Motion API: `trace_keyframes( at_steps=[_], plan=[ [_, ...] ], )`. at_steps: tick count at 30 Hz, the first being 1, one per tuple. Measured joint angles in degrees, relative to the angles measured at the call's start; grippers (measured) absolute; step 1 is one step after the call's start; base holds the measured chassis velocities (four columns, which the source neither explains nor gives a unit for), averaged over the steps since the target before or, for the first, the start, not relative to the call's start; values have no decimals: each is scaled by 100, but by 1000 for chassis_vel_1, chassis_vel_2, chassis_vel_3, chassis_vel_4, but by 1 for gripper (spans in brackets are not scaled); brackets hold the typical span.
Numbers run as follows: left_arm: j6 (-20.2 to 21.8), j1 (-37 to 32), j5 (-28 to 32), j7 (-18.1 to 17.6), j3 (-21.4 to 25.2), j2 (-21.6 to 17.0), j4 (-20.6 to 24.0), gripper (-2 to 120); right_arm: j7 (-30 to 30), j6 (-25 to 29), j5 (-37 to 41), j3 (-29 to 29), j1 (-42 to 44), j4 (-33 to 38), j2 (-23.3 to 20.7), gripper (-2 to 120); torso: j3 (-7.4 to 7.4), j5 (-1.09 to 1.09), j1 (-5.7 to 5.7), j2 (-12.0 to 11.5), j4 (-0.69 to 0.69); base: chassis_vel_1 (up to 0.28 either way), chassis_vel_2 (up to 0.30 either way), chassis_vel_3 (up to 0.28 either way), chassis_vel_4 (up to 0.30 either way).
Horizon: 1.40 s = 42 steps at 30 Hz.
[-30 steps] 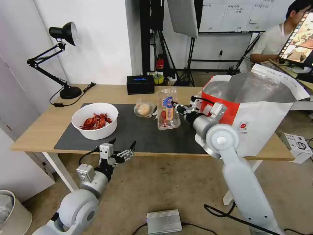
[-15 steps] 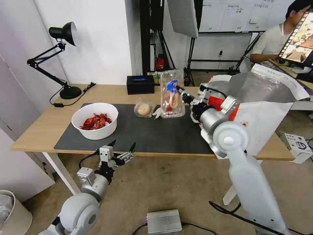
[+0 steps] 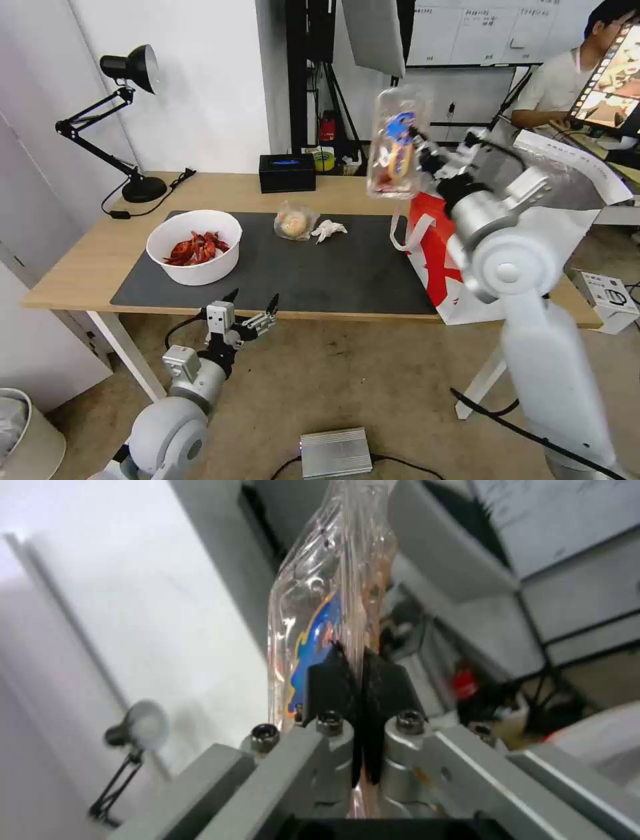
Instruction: Pick up the trash from the table and place it into the takeout bag.
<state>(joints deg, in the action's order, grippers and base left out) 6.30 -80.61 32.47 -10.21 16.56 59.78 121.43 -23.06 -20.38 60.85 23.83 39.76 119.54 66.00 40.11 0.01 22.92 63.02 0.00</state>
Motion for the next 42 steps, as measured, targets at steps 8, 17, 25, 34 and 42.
trace_keyframes(
  at_steps=[8,17,25,34,42],
  plan=[
    [-2,27,-18,-13,-73,21,-25,100,-111,53,-127,359,145,16,-251,0,0,0,0,0,0,0,0,0,0],
    [-21,100,-12,-25,-164,21,-103,100,-185,65,-122,570,332,-63,-329,0,0,0,0,0,0,0,0,0,0],
    [-31,114,-11,-27,-230,38,-117,100,-200,109,-200,701,502,-59,-401,0,0,0,0,0,0,0,0,0,0],
    [-44,103,-11,-29,-233,37,-106,100,-253,95,-126,775,747,80,-342,12,0,-1,0,0,0,0,0,0,0],
    [-46,46,-13,-30,-210,30,-42,100,-339,58,1,858,918,233,-287,40,0,-1,0,1,0,0,0,0,0]
  ],
)
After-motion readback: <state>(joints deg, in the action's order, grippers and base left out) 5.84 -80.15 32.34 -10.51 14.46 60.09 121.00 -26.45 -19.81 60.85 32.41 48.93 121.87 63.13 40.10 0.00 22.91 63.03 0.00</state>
